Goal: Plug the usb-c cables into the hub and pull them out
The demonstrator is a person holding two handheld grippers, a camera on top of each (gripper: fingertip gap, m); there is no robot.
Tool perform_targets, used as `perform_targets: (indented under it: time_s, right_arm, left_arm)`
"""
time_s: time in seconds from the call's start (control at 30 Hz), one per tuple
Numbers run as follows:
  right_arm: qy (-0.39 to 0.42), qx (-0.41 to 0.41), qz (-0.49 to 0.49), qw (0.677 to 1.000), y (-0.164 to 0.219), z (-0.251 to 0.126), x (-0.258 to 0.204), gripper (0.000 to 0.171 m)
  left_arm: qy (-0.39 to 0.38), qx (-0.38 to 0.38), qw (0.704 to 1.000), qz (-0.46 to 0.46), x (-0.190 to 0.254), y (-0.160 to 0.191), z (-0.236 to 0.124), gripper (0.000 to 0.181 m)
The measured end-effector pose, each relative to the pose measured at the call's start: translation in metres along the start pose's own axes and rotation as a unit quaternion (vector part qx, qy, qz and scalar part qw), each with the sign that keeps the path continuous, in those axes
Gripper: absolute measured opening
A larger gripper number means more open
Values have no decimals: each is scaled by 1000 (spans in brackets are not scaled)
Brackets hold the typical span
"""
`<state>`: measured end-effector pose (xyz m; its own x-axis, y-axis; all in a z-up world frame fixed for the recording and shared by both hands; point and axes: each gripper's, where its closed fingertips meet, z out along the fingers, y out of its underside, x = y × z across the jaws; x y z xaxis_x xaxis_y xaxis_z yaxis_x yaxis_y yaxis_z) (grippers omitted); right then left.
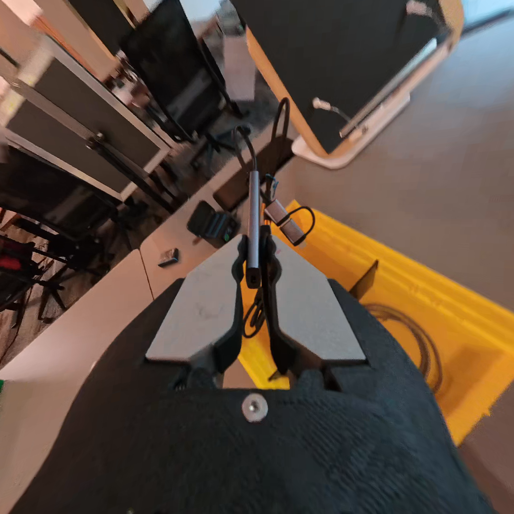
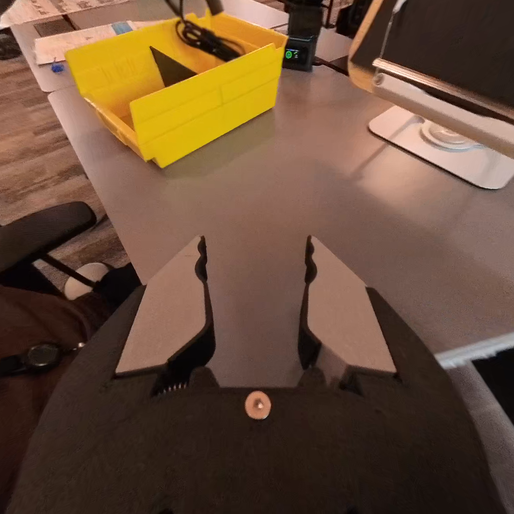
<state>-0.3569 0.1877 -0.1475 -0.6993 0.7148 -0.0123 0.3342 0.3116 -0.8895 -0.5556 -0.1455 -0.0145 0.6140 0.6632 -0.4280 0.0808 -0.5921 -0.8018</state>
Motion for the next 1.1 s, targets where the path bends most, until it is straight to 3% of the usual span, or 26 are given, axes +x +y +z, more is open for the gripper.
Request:
perform_targets:
  time_s: [0.17, 0.3, 0.47, 0.6, 0.73, 0.83, 1.0, 1.1]
  right_arm:
    - [-77, -10, 4, 997, -6, 36, -37, 67]
    - [-73, -37, -32, 996, 0, 52, -48, 67]
    - [-53, -44, -58, 996, 9, 48, -46, 63]
    - [-51, -47, -44, 997, 16, 41, -38, 61]
    - [-47, -53, -38, 997, 25, 39, -32, 61]
    - [-42, -57, -36, 997, 32, 38, -30, 61]
    - [-29, -76, -56, 995, 42, 38, -26, 61]
    - [-32, -74, -59, 995, 41, 37, -27, 61]
  left_arm:
    - [22, 65, 995, -71, 4, -17, -6, 11]
    - [110, -13, 979, -171, 32, 24, 16, 11]
    - [82, -88, 984, -130, 32, 79, 28, 13]
    - [135, -109, 975, -137, 44, 87, 25, 14]
    - [224, -151, 941, -203, 64, 89, 30, 44]
    - [263, -187, 917, -232, 72, 90, 39, 53]
    - [250, -217, 922, -202, 68, 75, 49, 44]
    - [246, -270, 921, -139, 78, 80, 49, 17]
